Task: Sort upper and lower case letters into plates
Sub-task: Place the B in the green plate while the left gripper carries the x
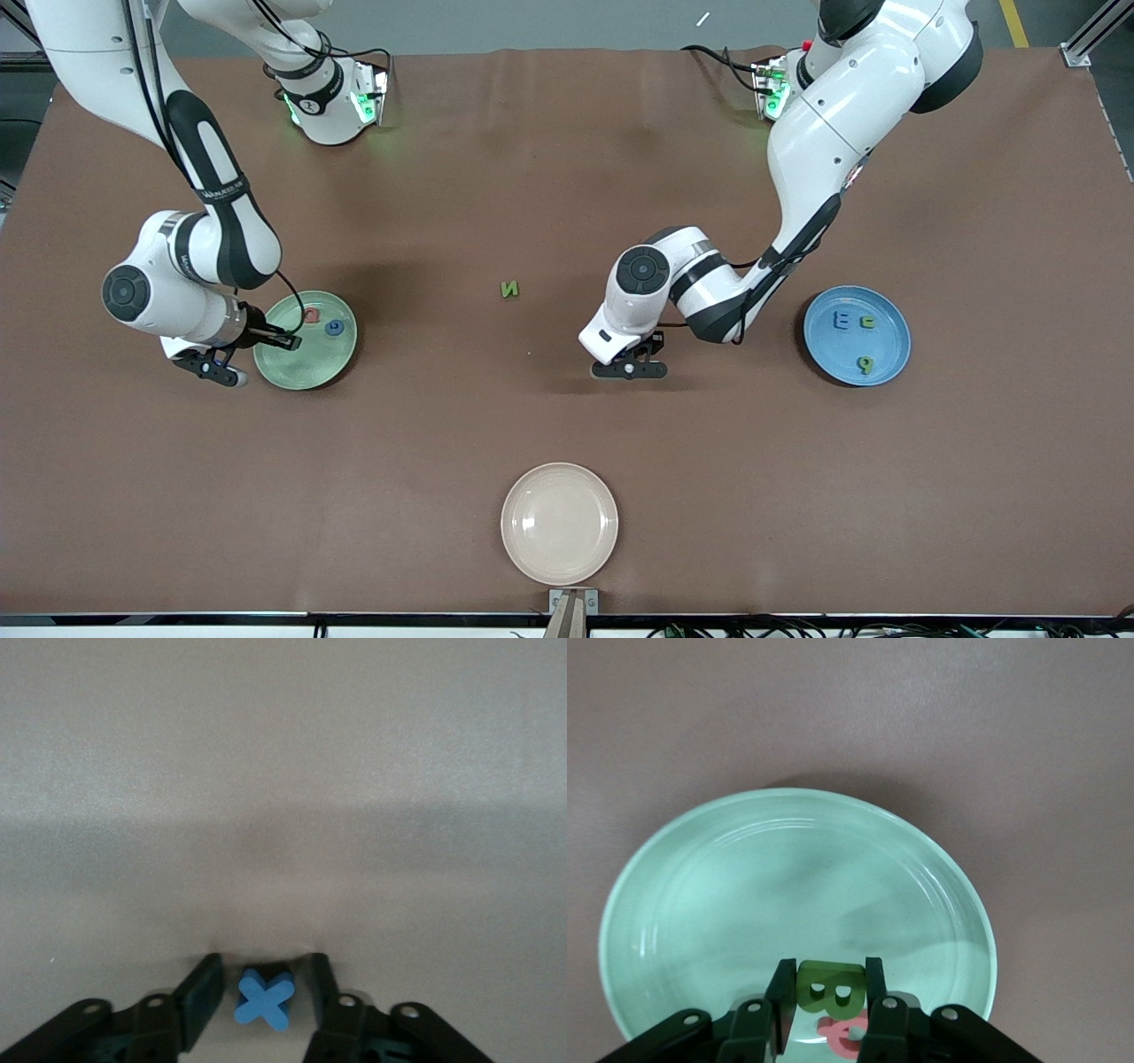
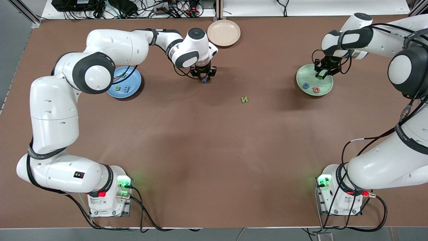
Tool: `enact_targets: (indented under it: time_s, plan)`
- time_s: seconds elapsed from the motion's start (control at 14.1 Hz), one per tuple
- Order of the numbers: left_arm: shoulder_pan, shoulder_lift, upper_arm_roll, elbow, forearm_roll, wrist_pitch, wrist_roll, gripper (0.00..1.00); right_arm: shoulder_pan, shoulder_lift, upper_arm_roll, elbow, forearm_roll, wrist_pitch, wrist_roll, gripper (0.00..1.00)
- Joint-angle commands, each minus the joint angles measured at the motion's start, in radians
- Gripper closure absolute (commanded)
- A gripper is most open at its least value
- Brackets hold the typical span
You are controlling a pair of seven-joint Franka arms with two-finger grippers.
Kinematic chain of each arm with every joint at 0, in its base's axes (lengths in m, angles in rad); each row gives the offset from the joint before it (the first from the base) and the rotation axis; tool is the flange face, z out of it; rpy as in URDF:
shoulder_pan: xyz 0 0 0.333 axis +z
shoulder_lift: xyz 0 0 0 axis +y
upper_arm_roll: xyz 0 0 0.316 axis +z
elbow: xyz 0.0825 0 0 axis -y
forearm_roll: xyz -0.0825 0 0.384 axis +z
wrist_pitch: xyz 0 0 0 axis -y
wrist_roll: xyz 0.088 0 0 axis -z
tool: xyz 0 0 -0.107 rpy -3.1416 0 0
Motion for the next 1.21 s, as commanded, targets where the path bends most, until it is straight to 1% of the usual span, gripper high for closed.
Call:
enact_targets:
  time_s: [0.0,0.14,0.21,0.28,0.36,0.43,0.5,0.57,0.71,0.85,1.0,1.14]
  plan:
    - [-0.014,0.002,0.02,0.007,-0.014,0.007,-0.009,0.67,-0.005,0.017,0.005,-0.011,-0.01,0.026,0.0,0.98]
    - [-0.016,-0.001,0.02,0.007,-0.029,0.007,-0.013,0.76,-0.004,0.024,0.005,-0.011,-0.01,0.032,0.001,0.96]
    - [-0.014,-0.001,0.02,0.007,-0.032,0.007,-0.022,0.8,-0.004,0.026,0.005,-0.011,-0.01,0.032,0.001,0.93]
    - [-0.014,-0.005,0.02,0.007,-0.032,0.007,-0.035,0.84,-0.005,0.026,0.005,-0.009,-0.01,0.031,0.001,0.87]
    - [-0.011,-0.01,0.02,0.007,-0.031,0.002,-0.045,0.89,-0.005,0.026,0.005,-0.009,-0.01,0.028,0.001,0.84]
    - [-0.005,-0.018,0.02,0.005,-0.031,-0.002,-0.045,0.9,-0.005,0.026,0.005,-0.008,-0.008,0.026,0.001,0.65]
    - [0.007,-0.027,0.02,-0.001,-0.029,-0.004,-0.045,0.92,-0.005,0.026,0.005,-0.008,-0.01,0.025,0.001,0.23]
    - [0.016,-0.044,0.02,-0.007,-0.029,-0.011,-0.04,0.92,-0.004,0.024,0.005,-0.008,-0.01,0.023,0.001,0.0]
    - [0.059,-0.087,0.009,-0.03,-0.028,-0.054,-0.031,0.93,0.008,0.015,0.006,-0.003,-0.008,0.009,0.018,0.0]
    - [0.116,-0.136,-0.014,-0.077,-0.028,-0.082,-0.026,0.94,0.044,0.006,0.009,0.003,-0.007,-0.011,0.096,0.0]
    - [0.209,-0.195,-0.058,-0.149,-0.028,-0.084,0.007,0.95,0.116,-0.015,0.009,0.009,-0.007,-0.032,0.22,0.0]
    - [0.321,-0.266,-0.101,-0.247,-0.028,-0.084,0.093,0.95,0.174,-0.031,0.011,0.02,-0.007,-0.055,0.332,0.0]
